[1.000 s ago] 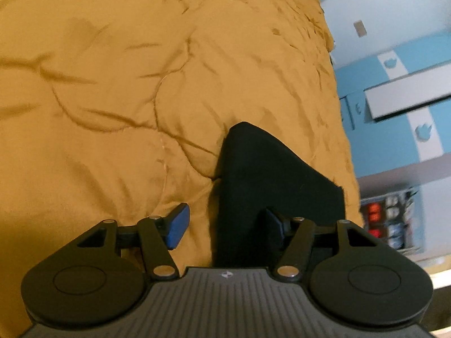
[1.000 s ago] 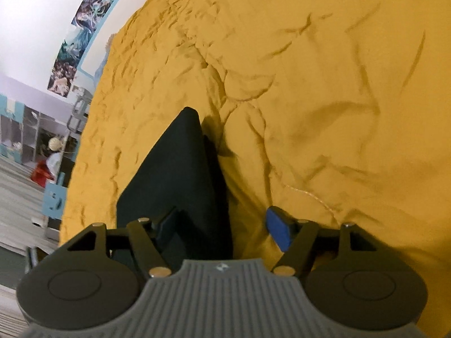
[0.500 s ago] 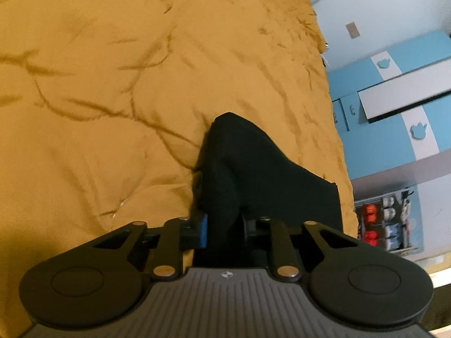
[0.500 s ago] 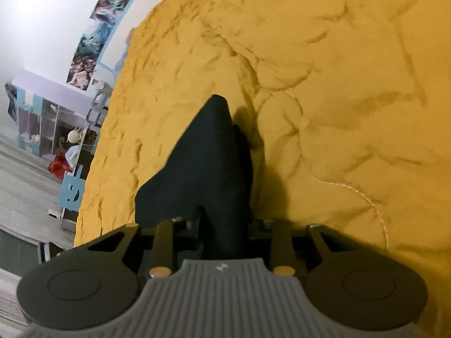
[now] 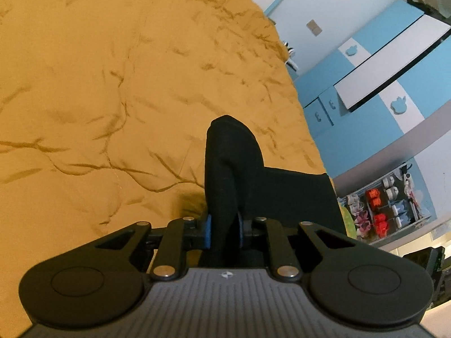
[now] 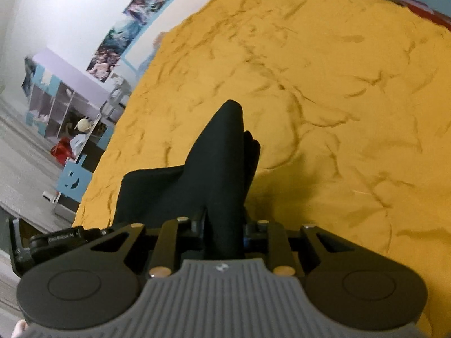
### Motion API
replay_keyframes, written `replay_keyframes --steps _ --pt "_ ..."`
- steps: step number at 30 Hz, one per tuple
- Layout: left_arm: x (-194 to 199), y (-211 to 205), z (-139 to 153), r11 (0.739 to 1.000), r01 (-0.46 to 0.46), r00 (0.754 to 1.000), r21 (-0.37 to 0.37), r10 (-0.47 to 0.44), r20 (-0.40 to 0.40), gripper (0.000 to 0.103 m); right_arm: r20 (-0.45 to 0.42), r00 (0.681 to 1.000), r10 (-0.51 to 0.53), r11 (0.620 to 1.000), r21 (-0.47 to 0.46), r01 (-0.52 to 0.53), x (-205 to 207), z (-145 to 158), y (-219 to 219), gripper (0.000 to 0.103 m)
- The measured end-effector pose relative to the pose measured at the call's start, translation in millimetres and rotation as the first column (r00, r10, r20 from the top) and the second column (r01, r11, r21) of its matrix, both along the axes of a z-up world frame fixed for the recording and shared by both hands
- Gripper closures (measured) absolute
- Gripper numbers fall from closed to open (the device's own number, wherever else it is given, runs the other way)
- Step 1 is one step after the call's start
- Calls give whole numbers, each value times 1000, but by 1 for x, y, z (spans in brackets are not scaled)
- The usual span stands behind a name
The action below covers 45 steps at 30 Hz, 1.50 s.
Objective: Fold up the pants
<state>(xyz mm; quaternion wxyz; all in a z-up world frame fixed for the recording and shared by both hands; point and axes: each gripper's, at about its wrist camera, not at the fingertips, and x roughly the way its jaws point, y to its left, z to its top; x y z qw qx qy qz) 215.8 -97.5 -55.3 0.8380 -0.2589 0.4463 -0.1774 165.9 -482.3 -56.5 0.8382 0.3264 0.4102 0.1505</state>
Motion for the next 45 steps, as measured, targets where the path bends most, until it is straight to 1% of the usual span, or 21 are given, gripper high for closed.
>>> replay_keyframes --steps 5,10,14,18,20,22,28,35,40,43,45 --pt "-26 14 30 1000 -16 999 22 15 48 85 40 999 31 999 38 -32 -20 23 16 85" --pt "-61 37 60 997 -50 994 53 44 102 85 81 994 76 994 68 -82 -42 46 44 85" --pt "-84 59 74 996 -64 991 66 56 121 85 103 987 119 989 73 -127 -60 59 70 85" --pt "-103 83 73 995 -80 988 59 71 139 85 106 982 155 982 91 -165 -78 60 98 85" --pt "-108 94 66 995 -87 988 55 79 133 85 116 977 177 977 100 -189 -86 57 110 85" --pt "-109 106 56 995 -89 989 50 82 123 85 100 976 193 972 117 -204 -92 50 120 85" --pt "-99 122 17 997 -77 995 14 76 64 85 28 984 175 977 116 -177 -96 22 135 85" --pt "-73 124 -26 998 -58 998 -19 58 -14 85 -51 988 143 987 82 -139 -84 -10 134 86" --pt "-59 127 -56 998 -59 996 -8 59 -74 85 -120 985 127 990 80 -118 -73 -39 126 86" --pt "-57 134 -75 997 -71 991 -25 68 -113 84 -157 981 116 989 106 -100 -71 -56 121 86" --pt "-57 136 -85 997 -72 990 -26 68 -122 82 -176 977 117 989 111 -98 -69 -64 120 86"
